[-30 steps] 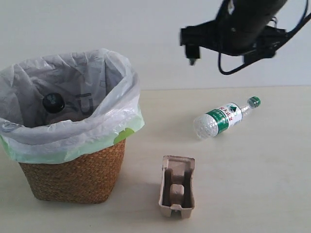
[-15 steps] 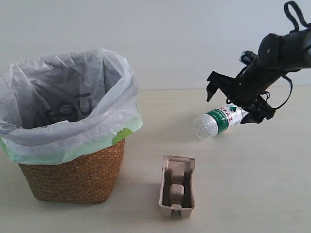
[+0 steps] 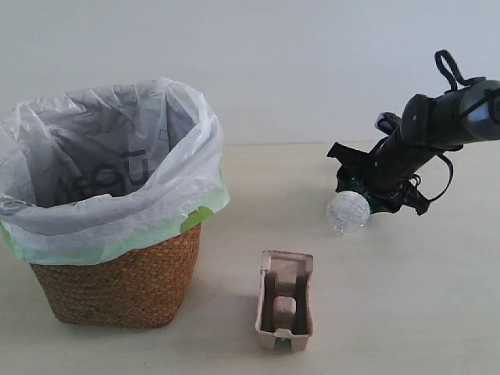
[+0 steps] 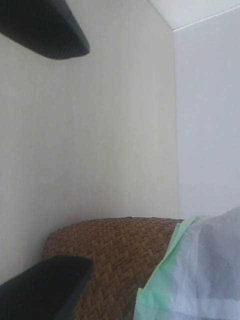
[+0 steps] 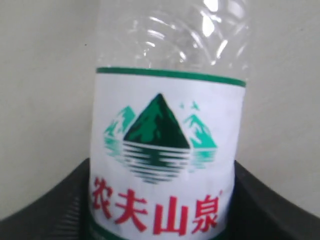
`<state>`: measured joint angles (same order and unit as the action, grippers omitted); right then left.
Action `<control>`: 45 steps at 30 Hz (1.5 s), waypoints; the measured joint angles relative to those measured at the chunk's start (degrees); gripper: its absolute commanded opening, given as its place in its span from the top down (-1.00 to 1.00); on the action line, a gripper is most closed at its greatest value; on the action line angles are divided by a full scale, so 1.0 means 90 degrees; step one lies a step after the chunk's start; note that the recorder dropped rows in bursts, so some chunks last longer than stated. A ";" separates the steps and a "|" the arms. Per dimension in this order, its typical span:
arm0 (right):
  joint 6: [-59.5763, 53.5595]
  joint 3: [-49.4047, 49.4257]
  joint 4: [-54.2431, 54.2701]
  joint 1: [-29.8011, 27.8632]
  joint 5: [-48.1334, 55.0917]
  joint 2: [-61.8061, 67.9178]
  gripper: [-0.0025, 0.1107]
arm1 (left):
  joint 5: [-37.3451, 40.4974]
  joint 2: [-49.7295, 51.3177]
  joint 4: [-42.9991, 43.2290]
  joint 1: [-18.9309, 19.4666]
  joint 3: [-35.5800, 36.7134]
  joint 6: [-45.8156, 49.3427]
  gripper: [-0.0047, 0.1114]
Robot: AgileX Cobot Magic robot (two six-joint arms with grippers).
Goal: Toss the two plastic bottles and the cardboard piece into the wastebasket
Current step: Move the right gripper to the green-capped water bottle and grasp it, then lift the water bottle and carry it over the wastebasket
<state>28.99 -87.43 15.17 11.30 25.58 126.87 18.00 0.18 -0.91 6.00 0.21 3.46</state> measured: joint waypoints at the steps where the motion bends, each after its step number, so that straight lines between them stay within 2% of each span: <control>1: -0.0156 0.0000 0.0012 0.0000 0.0024 -0.0012 0.93 | 0.0000 0.0000 0.0000 0.0000 0.0000 0.0000 -0.94; 6: -0.0955 0.0012 0.0013 0.0000 0.0342 -0.0483 0.93 | 0.0000 0.0000 0.0000 0.0000 0.0000 0.0000 -0.94; 12: -0.1934 0.0012 -0.0202 0.0096 0.0405 -0.1906 0.93 | 0.0000 0.0000 0.0000 0.0000 0.0000 0.0000 -0.94; 16: -0.2502 0.0012 -0.0641 0.0507 0.0245 -0.2931 0.93 | 0.0000 0.0000 0.0000 0.0000 0.0000 0.0000 -0.94; 20: -0.2756 0.0012 -0.1581 0.1119 0.0006 -0.3924 0.93 | 0.0000 0.0000 0.0000 0.0000 0.0000 0.0000 -0.94; 25: -0.2858 0.0012 -0.2582 0.1800 -0.0104 -0.4605 0.94 | 0.0000 0.0000 0.0000 0.0000 0.0000 0.0000 -0.94; 29: -0.1775 0.0012 -0.3916 0.1855 0.0346 -0.4663 0.94 | 0.0000 0.0000 0.0000 0.0000 0.0000 0.0000 -0.94; 34: 0.0811 0.0012 -0.7028 0.1855 0.2743 -0.4431 0.94 | 0.0000 0.0000 0.0000 0.0000 0.0000 0.0000 -0.94; 36: 0.1262 0.0012 -0.7942 0.1855 0.3613 -0.4386 0.94 | 0.0000 0.0000 0.0000 0.0000 0.0000 0.0000 -0.94; 38: 0.1447 0.0012 -0.8462 0.1855 0.4005 -0.4398 0.94 | 0.0000 0.0000 0.0000 0.0000 0.0000 0.0000 -0.94; 42: 0.1549 0.0012 -0.8281 0.1855 0.3937 -0.4412 0.94 | 0.0000 0.0000 0.0000 0.0000 0.0000 0.0000 -0.94; 45: 0.1478 0.0012 -0.6947 0.1855 0.3226 -0.4412 0.94 | 0.0000 0.0000 0.0000 0.0000 0.0000 0.0000 -0.94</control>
<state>42.29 -87.33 -47.36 28.00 54.62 87.16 18.00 0.18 -0.91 6.00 0.21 3.46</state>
